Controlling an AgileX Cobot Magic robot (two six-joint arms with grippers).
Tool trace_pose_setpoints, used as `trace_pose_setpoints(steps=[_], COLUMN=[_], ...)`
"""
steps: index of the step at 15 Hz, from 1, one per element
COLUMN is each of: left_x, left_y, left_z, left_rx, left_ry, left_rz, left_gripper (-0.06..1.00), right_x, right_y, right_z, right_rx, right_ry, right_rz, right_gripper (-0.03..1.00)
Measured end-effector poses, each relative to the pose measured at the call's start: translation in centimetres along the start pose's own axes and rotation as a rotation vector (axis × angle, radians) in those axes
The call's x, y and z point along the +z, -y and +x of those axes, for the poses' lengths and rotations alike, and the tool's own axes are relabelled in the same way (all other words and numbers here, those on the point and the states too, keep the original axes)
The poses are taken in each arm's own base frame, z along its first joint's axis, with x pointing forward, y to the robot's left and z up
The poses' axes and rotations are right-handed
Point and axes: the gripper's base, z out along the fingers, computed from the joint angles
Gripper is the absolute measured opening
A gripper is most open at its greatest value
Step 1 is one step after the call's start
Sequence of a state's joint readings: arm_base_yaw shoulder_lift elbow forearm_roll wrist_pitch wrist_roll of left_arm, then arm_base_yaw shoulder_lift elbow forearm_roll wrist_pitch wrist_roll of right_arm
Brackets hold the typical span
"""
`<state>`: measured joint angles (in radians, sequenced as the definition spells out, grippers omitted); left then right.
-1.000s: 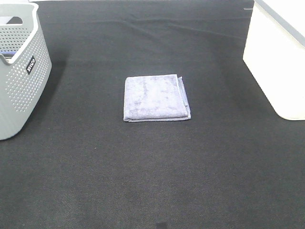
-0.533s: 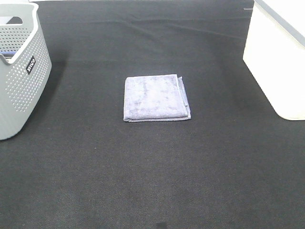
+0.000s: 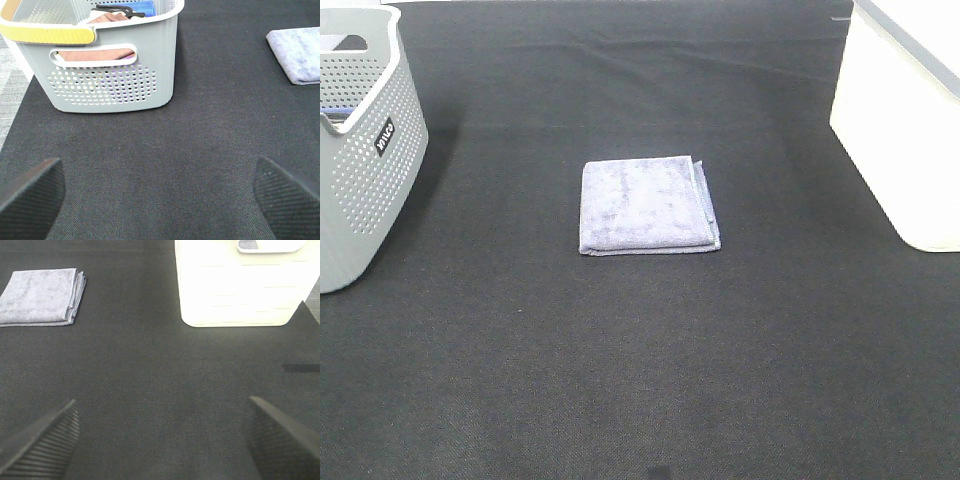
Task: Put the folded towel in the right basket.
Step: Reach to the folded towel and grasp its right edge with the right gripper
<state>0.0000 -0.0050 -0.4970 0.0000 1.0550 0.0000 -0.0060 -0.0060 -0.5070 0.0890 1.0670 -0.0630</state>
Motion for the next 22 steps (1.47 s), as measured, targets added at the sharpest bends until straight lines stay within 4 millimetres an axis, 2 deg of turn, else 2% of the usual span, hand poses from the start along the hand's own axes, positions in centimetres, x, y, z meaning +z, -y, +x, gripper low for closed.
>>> trace_pose_setpoints(steps=[22], left_x=[0.00], left_y=[0.00], left_z=[0.00], left_rx=[0.000], left_ry=[0.000], left_rz=[0.000], left_gripper=[0.97], right_x=[0.00], right_y=[0.00], right_z=[0.00], right_rx=[0.000], right_ry=[0.000], right_rz=[0.000], right_gripper=[0.83])
